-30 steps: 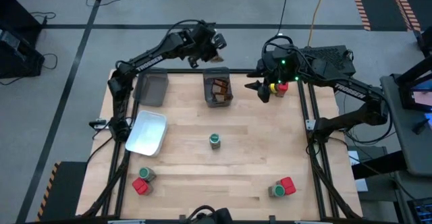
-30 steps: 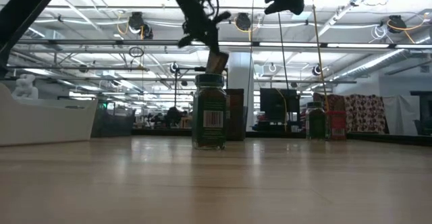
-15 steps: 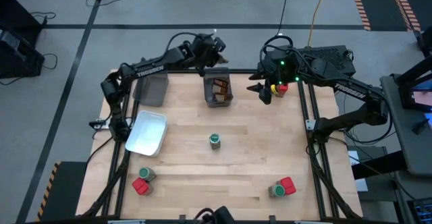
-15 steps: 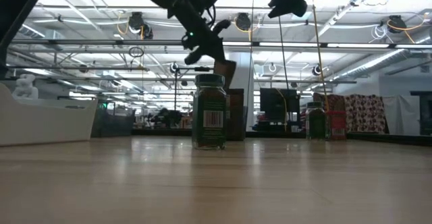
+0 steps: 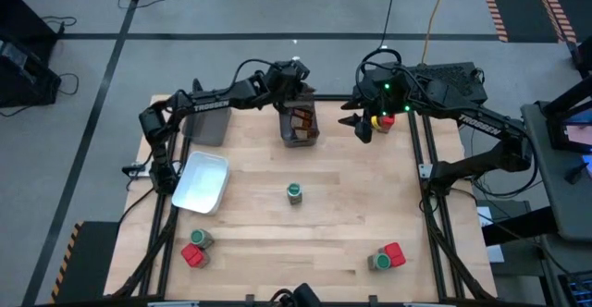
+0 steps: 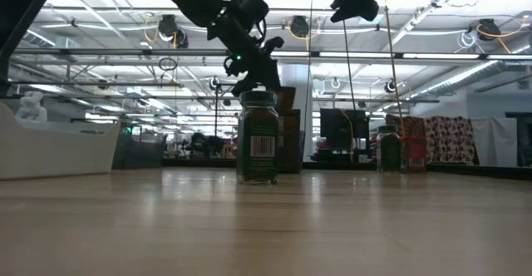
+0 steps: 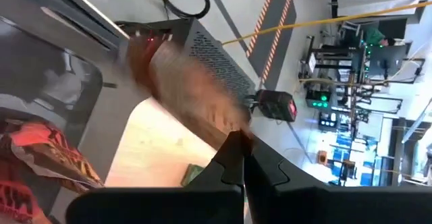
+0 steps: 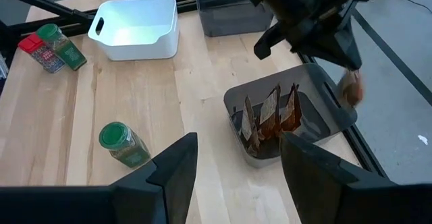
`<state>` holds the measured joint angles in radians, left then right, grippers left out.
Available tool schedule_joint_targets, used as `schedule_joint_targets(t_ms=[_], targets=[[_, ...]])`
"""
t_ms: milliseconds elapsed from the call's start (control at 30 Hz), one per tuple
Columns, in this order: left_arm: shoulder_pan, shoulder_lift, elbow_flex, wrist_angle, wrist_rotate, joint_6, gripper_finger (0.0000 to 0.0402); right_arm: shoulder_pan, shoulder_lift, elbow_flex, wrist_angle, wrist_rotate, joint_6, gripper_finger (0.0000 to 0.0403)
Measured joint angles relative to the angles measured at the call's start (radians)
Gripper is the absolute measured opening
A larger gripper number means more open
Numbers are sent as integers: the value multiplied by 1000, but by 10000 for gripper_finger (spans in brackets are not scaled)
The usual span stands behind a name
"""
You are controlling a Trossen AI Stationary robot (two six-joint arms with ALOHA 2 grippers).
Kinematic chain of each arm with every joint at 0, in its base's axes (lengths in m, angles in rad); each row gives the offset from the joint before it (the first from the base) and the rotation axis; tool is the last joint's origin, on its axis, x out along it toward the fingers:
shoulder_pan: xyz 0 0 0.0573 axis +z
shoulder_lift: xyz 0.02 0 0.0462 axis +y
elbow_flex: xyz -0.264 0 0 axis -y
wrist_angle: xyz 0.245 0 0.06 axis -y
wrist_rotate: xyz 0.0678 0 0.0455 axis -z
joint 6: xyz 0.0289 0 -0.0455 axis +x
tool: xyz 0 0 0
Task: Sort spices by type
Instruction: Put the brown seasoning bag into the middle black bin
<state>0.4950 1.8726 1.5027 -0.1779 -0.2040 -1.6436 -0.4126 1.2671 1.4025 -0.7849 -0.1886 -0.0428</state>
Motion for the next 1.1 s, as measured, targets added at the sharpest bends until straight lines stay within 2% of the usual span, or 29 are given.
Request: schedule_joint_targets(t_ms=[467, 867, 1100], targets=[[-13, 4, -129, 12, -6, -84, 6, 0, 0, 0, -3, 0, 28, 192], [-12, 4, -136, 14, -6, -79, 8, 0, 0, 0, -3, 0, 28, 192], [-12, 4, -136, 11, 39, -80, 15, 1, 0, 0, -3, -1, 31, 192]])
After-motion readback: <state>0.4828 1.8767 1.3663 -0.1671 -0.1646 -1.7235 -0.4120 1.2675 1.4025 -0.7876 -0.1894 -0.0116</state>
